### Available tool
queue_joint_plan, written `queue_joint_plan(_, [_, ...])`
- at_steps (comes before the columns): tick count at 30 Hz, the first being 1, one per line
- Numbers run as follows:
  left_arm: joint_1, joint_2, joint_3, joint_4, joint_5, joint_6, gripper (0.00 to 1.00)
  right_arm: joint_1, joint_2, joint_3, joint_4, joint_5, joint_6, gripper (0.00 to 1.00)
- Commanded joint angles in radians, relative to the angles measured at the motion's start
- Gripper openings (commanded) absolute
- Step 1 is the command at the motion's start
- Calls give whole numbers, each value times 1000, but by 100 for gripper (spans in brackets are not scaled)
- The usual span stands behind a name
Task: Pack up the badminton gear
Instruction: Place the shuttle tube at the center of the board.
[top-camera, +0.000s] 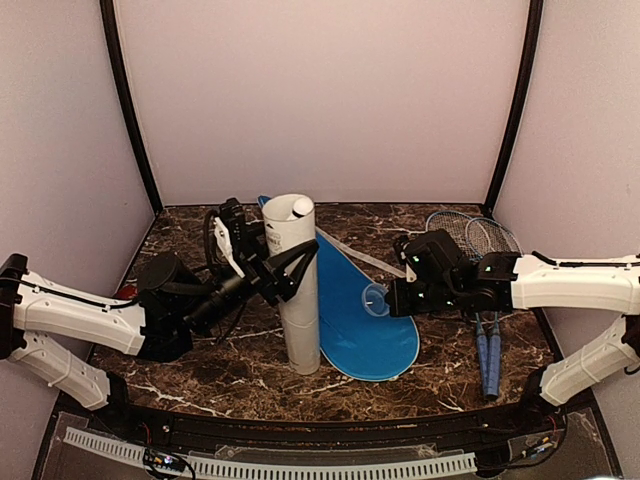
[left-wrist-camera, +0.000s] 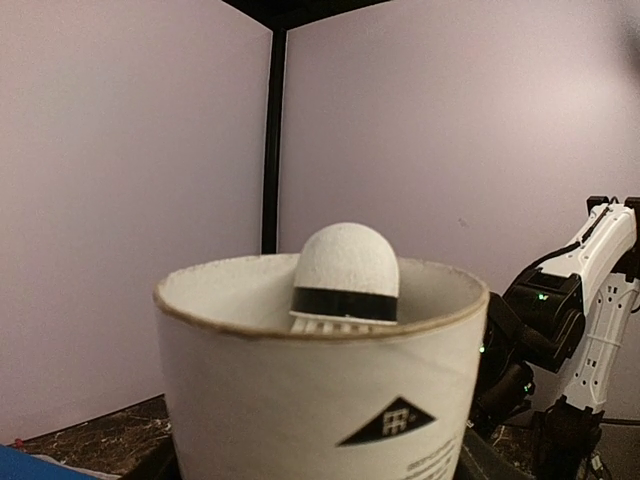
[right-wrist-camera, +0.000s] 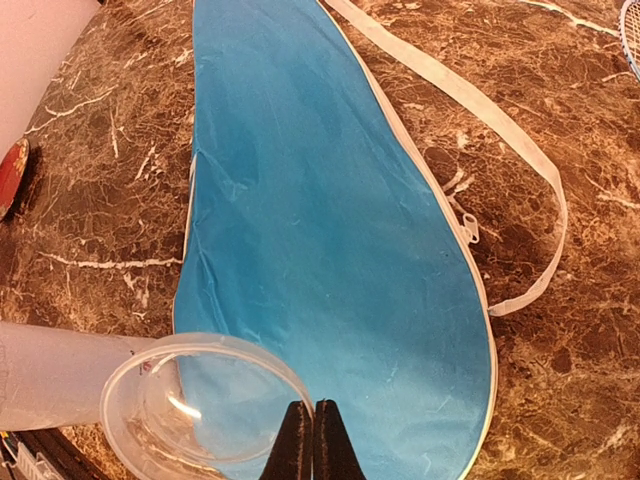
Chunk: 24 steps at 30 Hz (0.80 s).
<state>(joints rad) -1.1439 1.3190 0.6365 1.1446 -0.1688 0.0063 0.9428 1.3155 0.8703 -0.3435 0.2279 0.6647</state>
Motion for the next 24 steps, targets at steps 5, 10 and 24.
queue_joint_plan(5, [-7,-91,-18,-50,3,12,71,-7,-1,-11,45,-7,20,0])
queue_joint_plan(10, [-7,-81,-40,-56,6,-25,73,-7,-4,-15,47,-10,24,0])
queue_joint_plan(24, [-6,-240,52,-498,-37,-137,99,-7,-13,-17,56,-13,15,0])
